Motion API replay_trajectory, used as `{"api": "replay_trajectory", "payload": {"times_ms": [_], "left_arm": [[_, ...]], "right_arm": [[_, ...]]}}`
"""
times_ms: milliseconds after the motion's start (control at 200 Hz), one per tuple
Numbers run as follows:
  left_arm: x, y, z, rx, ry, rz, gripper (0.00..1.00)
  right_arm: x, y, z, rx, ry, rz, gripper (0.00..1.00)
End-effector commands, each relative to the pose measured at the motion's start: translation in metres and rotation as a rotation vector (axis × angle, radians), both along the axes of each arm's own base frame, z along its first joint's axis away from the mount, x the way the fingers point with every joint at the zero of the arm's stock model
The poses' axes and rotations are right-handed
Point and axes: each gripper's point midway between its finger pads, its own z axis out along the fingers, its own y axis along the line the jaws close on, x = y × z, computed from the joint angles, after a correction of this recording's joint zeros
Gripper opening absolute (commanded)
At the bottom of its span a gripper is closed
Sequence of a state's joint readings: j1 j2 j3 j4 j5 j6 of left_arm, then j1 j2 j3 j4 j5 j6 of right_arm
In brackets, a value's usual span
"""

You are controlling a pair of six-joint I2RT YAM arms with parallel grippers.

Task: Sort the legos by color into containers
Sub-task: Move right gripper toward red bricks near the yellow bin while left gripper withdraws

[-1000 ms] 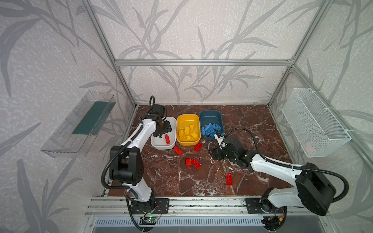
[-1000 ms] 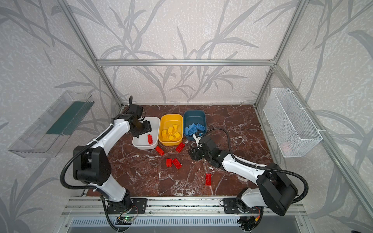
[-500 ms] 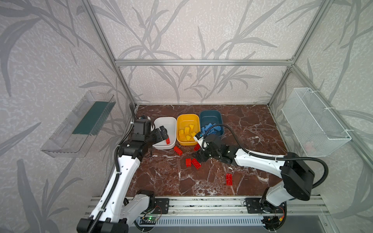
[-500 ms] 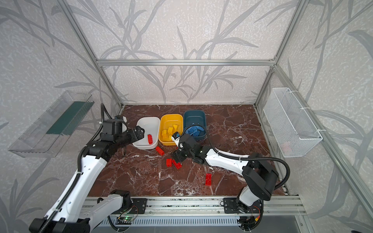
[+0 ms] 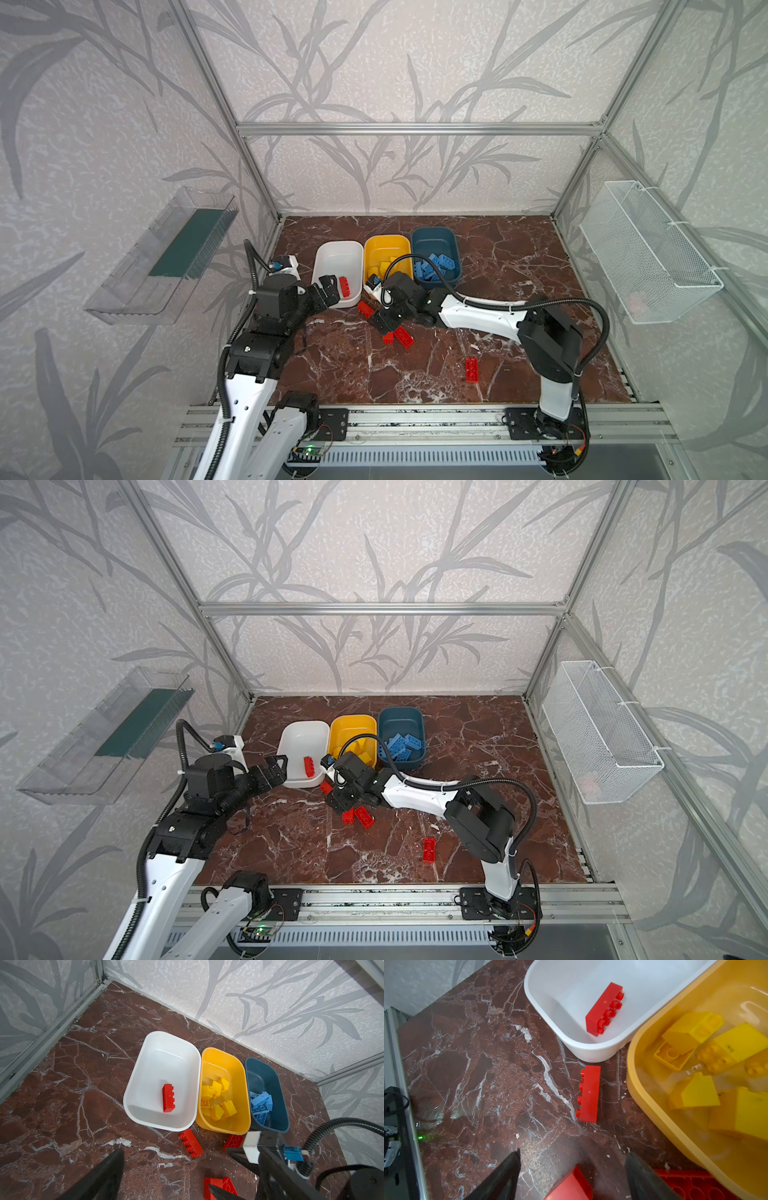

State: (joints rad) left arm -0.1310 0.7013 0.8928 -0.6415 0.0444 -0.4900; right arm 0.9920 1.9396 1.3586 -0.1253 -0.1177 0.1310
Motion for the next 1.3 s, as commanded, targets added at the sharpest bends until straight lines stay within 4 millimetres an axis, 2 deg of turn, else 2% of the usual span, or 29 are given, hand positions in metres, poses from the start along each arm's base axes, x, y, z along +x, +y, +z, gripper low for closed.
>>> {"api": "replay_trajectory", "payload": {"times_ms": [0, 470, 605, 750, 850, 1000, 1115, 1195, 1300], "left_arm": [[0.0, 0.002, 0.005, 0.023, -0.024, 0.011, 0.99], [-0.003, 0.006, 0.006, 0.034, -0.012, 0.038, 0.98], [-0.003, 0.008, 0.005, 0.042, -0.01, 0.048, 0.97], [-0.003, 0.008, 0.006, 0.042, -0.013, 0.048, 0.97], [-0.003, 0.01, 0.005, 0.047, -0.011, 0.057, 0.97], [-0.003, 0.009, 0.004, 0.045, -0.011, 0.057, 0.97], [-0.003, 0.011, 0.005, 0.048, -0.013, 0.063, 0.97], [-0.004, 0.01, 0.006, 0.045, -0.017, 0.061, 0.97], [-0.003, 0.011, 0.005, 0.046, -0.015, 0.063, 0.97]], "right_arm": [[0.001, 0.009, -0.009, -0.039, 0.023, 0.012, 0.76], [0.014, 0.021, -0.056, -0.109, 0.082, -0.071, 0.6], [0.018, 0.028, -0.064, -0.114, 0.087, -0.077, 0.57], [0.026, 0.031, -0.069, -0.134, 0.078, -0.097, 0.48], [0.026, 0.035, -0.07, -0.13, 0.083, -0.097, 0.42], [0.027, 0.034, -0.073, -0.137, 0.087, -0.106, 0.25], [0.026, 0.031, -0.071, -0.137, 0.089, -0.111, 0.2], [0.023, 0.03, -0.064, -0.131, 0.096, -0.103, 0.17], [0.017, 0.027, -0.044, -0.104, 0.102, -0.098, 0.15]]}}
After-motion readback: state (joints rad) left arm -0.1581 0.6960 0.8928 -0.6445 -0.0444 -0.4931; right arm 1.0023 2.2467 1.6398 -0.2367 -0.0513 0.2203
